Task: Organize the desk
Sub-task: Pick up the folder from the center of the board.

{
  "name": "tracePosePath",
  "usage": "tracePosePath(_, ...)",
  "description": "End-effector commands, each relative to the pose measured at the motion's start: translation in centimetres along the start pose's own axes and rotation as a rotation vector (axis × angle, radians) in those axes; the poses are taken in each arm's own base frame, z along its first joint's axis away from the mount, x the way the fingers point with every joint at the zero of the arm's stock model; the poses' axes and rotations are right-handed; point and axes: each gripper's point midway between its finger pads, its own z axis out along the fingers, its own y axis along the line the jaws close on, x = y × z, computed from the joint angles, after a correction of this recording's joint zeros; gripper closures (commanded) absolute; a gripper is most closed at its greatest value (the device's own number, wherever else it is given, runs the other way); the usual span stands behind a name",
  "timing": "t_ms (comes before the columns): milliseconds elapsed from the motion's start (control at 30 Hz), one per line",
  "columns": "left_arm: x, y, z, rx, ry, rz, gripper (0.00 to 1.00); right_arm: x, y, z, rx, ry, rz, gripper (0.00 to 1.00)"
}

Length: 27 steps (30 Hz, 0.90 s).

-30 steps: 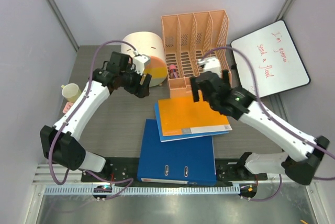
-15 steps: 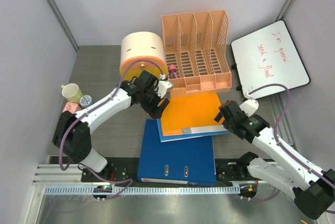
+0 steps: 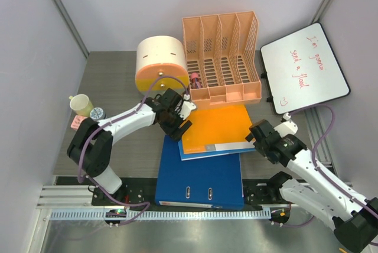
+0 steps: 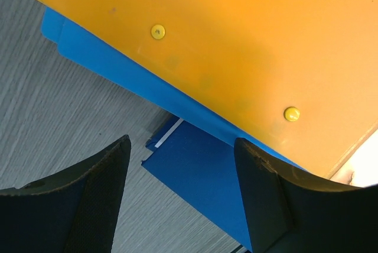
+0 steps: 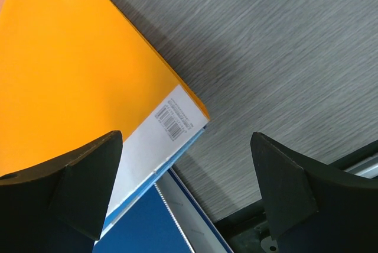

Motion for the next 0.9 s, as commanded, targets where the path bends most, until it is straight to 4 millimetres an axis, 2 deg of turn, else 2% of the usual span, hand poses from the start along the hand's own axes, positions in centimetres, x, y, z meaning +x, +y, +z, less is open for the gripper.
tracePosePath(0,-1.5,0.3,0.2,-0.020,-0.051,0.026,0.29,0.2,-0.9,0.3,0.013,-0.014,0.068,0.06)
tracePosePath(233,-3.0,-0.1,0.5,-0.012,-0.068,0.031,0.29,0.0,-1.4,0.4,0.005,-0.040,0.113,0.06)
tracePosePath(467,-4.0,-1.0,1.3,0.005,-0.070,0.032,0.30,-0.7,-0.9,0.5,-0.027,-0.077,0.224,0.08)
tracePosePath(633,-4.5,-1.4,1.3,0.001,-0.074,0.047,0.29,-0.4,-0.8,1.4,-0.024,-0.090,0.252,0.10)
tracePosePath(867,-5.0,-1.5,1.1,0.004,-0.077,0.052,0.30,0.9,-1.1,3.3,0.014,-0.078,0.281,0.12)
